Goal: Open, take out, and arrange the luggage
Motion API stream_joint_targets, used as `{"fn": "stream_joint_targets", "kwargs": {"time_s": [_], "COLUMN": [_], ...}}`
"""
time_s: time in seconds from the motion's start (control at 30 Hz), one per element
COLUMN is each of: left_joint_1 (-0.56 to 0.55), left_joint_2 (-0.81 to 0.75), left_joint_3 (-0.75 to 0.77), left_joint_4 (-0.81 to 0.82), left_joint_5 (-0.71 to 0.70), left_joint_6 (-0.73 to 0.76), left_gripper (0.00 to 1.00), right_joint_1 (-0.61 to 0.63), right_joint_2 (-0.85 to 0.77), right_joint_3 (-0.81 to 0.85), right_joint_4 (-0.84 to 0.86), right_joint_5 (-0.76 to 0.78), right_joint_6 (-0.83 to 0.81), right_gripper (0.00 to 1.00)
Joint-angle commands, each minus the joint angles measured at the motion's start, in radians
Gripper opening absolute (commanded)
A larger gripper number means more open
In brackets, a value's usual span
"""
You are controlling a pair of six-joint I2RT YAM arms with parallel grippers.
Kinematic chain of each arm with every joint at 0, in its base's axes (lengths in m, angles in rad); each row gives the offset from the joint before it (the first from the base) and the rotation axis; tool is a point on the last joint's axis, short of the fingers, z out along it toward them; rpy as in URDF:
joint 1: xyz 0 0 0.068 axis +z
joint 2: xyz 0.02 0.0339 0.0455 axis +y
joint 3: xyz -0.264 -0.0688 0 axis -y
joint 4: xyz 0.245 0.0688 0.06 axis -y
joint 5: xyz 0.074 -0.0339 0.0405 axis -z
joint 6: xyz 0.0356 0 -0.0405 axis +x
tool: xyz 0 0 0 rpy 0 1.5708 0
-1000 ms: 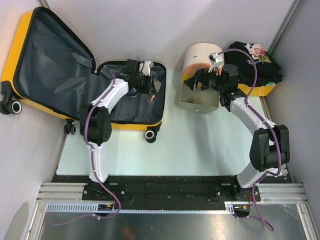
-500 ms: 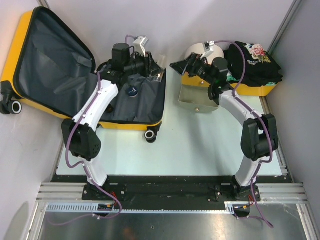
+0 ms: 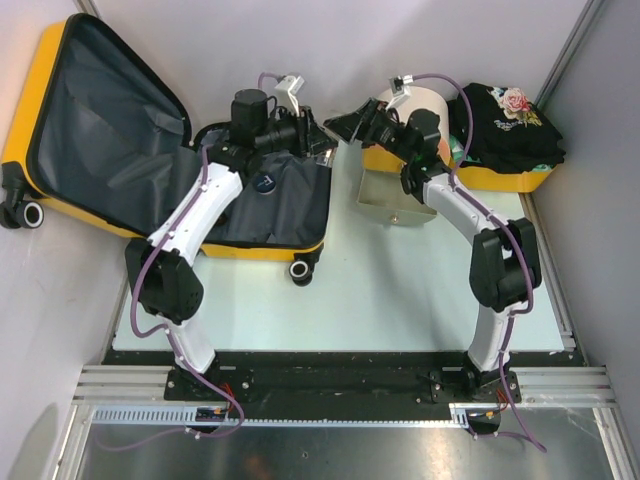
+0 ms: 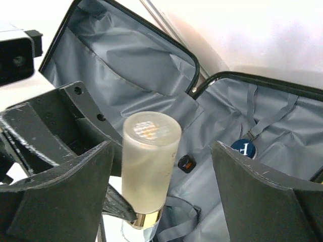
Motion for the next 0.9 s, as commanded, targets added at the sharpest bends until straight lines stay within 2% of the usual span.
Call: {"fn": "stream_joint_targets", "kwargs": {"time_s": [0.0,0.03,0.1,0.13,0.17,0.2,0.27,0.3,0.37,0.4,0.47,0.5,0.57,0.6,0.67,0.7,0.73,0.77,0.87], "left_joint_1": [-0.013,-0.014,-0.019,-0.021,-0.024,-0.022,-0.022,-0.022,-0.018,-0.016,-0.001,0.007,0.030,0.039,0.054,0.059,0.062,0.067,0.067], "left_joint_2": [-0.069,-0.064,-0.055,-0.052,-0.049,-0.047,-0.041,-0.043,-0.049,-0.052,-0.070,-0.078,-0.101,-0.108,-0.130,-0.133,-0.138,-0.145,-0.158], "left_joint_3": [0.008,0.013,0.019,0.020,0.019,0.016,0.013,0.005,-0.013,-0.035,-0.056,-0.084,-0.114,-0.143,-0.167,-0.184,-0.191,-0.197,-0.217], "left_joint_4": [0.095,0.096,0.101,0.102,0.101,0.102,0.102,0.102,0.102,0.101,0.101,0.101,0.093,0.089,0.076,0.067,0.060,0.056,0.056], "left_joint_5": [0.008,0.008,0.005,-0.002,-0.005,-0.005,-0.007,-0.007,-0.024,-0.030,-0.033,-0.035,-0.050,-0.057,-0.076,-0.097,-0.100,-0.105,-0.104], "left_joint_6": [-0.036,-0.037,-0.039,-0.037,-0.034,-0.033,-0.022,-0.019,-0.019,-0.019,-0.017,-0.017,-0.008,-0.001,0.031,0.042,0.056,0.058,0.058], "left_gripper": [0.00,0.00,0.00,0.01,0.04,0.17,0.31,0.53,0.69,0.80,0.85,0.94,1.00,1.00,1.00,1.00,1.00,1.00,1.00], "right_joint_1": [0.007,0.008,0.005,0.004,0.001,-0.004,-0.016,-0.021,-0.047,-0.056,-0.087,-0.097,-0.128,-0.136,-0.148,-0.148,-0.144,-0.134,-0.111], "right_joint_2": [0.007,0.009,0.001,-0.001,-0.002,-0.008,-0.014,-0.022,-0.027,-0.030,-0.039,-0.043,-0.068,-0.076,-0.092,-0.100,-0.106,-0.125,-0.143], "right_joint_3": [0.036,0.033,0.022,0.019,0.016,0.015,0.010,0.010,0.013,0.013,0.018,0.021,0.021,0.022,0.050,0.058,0.064,0.065,0.064], "right_joint_4": [0.023,0.023,0.029,0.035,0.036,0.044,0.049,0.049,0.046,0.046,0.035,0.009,-0.048,-0.112,-0.218,-0.355,-0.423,-0.536,-0.782], "right_joint_5": [-0.006,-0.010,-0.023,-0.027,-0.032,-0.033,-0.033,-0.032,-0.035,-0.036,-0.065,-0.076,-0.104,-0.127,-0.202,-0.220,-0.234,-0.234,-0.183], "right_joint_6": [0.034,0.036,0.039,0.042,0.042,0.039,0.030,0.019,0.010,0.005,-0.048,-0.080,-0.220,-0.282,-0.515,-0.600,-0.792,-0.882,-1.214], "right_gripper": [0.79,0.76,0.57,0.47,0.26,0.17,0.00,0.00,0.00,0.00,0.00,0.00,0.00,0.00,0.00,0.00,0.00,0.00,0.00]}}
